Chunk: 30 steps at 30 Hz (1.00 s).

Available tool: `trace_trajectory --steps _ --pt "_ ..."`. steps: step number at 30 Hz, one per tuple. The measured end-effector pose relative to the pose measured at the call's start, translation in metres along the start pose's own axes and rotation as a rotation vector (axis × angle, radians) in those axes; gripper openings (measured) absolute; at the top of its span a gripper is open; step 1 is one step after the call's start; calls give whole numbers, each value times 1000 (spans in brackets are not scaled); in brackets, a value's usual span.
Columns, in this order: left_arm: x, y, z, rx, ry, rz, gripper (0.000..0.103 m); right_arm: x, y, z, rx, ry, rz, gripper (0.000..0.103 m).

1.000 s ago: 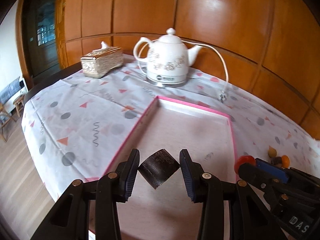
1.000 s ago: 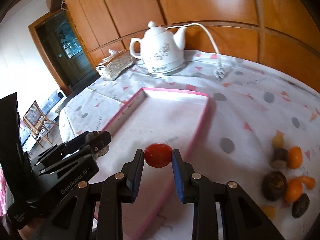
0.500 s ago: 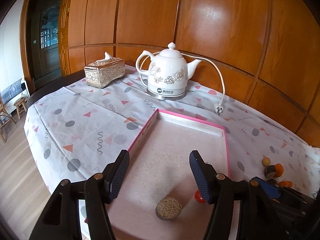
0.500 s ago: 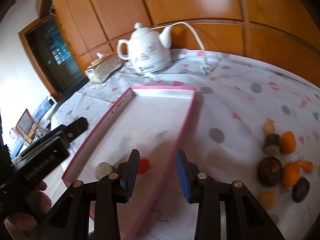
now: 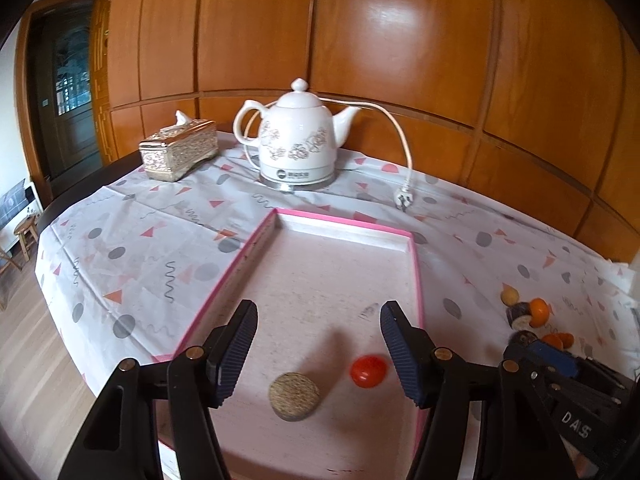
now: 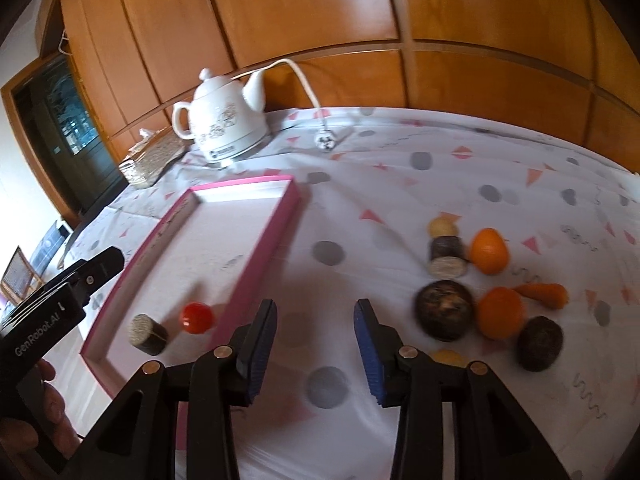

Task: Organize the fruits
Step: 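Carry the slice into the pink tray and open the left tool while the right releases the tomato there, then reach the left tool to a yellow potato while the right tool reaches a dark round beet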

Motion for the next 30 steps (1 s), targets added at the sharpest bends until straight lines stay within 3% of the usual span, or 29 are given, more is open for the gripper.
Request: trace_trajectory --steps 10,18,24,30 --pt "11 2 -39 100 -74 32 65 9 22 -49 121 -44 -28 44" --pt "26 7 -84 249 -170 71 65 25 39 -104 244 -114 -20 44" --pt "42 2 -114 350 -206 149 65 40 50 -138 313 -169 -9 44" --pt "63 -2 -145 526 -208 258 59 50 55 -155 331 -202 0 44"
Point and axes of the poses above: each gripper's, at about its wrist camera, not at the fingertips, and y roughly against the way its jaws point, z to its left, x to its underside, the point moved 3 cm from there along -y, roughly the way its jaws point, and after that the axes turned 10 degrees about -z, right-handed, at the moved point
